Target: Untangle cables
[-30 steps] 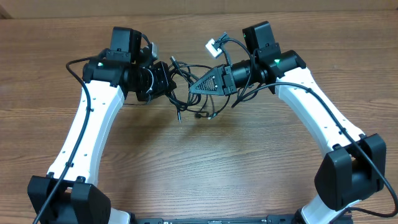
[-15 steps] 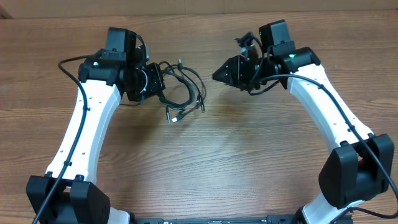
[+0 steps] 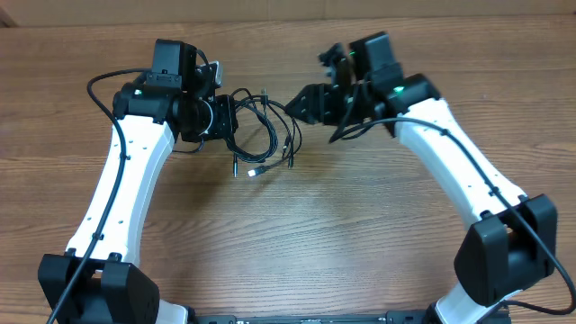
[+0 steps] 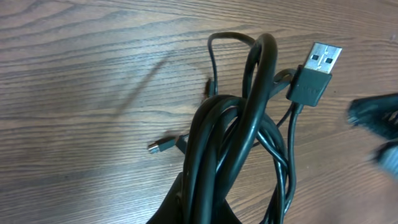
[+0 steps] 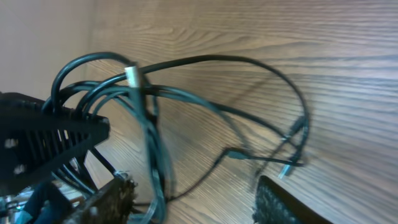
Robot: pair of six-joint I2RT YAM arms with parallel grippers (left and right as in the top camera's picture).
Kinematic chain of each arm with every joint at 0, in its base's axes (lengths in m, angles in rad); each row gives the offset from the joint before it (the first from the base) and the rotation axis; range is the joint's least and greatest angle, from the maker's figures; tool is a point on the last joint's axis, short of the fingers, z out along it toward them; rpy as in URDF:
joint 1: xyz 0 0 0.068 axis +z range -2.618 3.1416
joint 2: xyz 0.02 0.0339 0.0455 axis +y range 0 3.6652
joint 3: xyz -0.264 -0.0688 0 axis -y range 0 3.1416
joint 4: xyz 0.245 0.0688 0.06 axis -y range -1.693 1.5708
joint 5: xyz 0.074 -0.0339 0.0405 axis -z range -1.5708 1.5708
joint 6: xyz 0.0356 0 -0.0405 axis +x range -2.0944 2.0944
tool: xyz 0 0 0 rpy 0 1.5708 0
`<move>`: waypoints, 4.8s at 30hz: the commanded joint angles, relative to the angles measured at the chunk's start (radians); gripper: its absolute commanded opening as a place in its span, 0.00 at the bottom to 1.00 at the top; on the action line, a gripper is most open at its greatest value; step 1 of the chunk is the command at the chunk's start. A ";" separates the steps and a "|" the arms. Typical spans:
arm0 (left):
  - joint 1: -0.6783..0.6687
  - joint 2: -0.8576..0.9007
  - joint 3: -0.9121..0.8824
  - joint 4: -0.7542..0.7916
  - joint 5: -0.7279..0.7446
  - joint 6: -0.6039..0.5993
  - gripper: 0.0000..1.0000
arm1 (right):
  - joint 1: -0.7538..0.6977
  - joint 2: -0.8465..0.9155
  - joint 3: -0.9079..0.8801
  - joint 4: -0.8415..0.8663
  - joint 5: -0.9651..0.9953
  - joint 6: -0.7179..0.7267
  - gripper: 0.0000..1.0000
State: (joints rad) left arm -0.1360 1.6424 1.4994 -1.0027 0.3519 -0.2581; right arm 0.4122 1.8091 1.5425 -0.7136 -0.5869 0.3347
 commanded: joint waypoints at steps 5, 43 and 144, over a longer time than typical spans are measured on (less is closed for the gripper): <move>-0.018 0.005 0.008 -0.002 0.034 -0.012 0.04 | 0.056 -0.026 0.022 0.023 0.108 0.066 0.50; -0.022 0.005 0.008 0.167 0.215 0.018 0.04 | 0.074 0.003 0.022 -0.249 0.480 0.287 0.10; -0.022 0.005 0.008 0.227 0.730 -0.031 0.05 | -0.044 -0.133 0.031 0.012 0.212 0.126 0.04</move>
State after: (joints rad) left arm -0.1509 1.6535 1.4986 -0.7635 1.0393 -0.3599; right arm 0.4084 1.6890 1.5703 -0.6975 -0.4152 0.4225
